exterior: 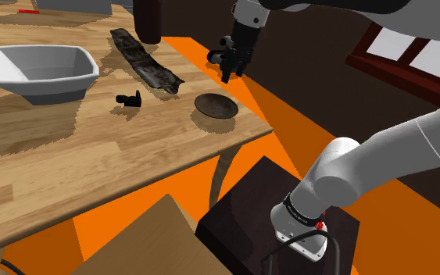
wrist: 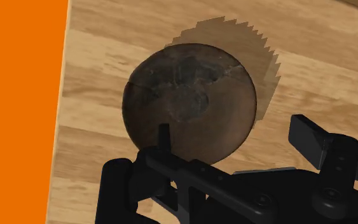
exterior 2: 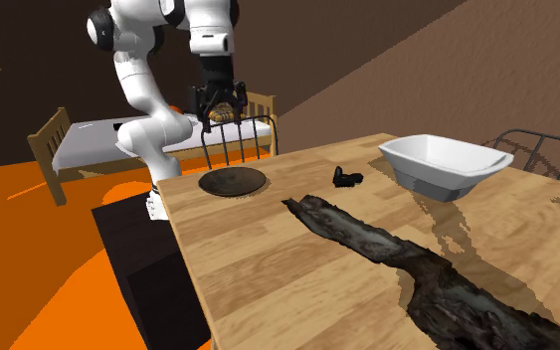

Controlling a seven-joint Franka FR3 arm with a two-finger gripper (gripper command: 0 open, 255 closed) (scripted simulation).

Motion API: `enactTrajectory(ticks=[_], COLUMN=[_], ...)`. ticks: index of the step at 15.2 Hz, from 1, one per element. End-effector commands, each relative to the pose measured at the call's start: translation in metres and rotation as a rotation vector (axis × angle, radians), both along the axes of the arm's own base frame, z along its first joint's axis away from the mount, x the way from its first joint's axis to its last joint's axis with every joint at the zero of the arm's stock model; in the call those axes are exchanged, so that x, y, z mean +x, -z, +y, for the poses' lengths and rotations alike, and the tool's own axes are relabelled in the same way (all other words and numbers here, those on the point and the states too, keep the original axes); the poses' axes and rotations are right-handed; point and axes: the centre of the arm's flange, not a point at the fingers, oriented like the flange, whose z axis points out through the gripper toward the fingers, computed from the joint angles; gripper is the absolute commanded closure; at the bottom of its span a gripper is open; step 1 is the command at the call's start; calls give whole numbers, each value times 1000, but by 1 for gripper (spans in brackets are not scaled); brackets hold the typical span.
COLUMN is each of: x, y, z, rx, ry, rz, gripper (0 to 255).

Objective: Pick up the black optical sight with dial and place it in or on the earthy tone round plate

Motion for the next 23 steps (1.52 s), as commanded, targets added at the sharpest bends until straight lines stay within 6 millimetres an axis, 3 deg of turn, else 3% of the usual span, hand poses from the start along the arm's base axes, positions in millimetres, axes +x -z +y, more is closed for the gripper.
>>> enactTrajectory(ticks=[1,15,21,23], x=[23,159,206,212], y=[10,61,83,91], z=[14,128,188,196], rx=[2,18,25,25], ry=[-41,-317,-435,-450], rz=[0,6,9,9], gripper=[0,0,0,0])
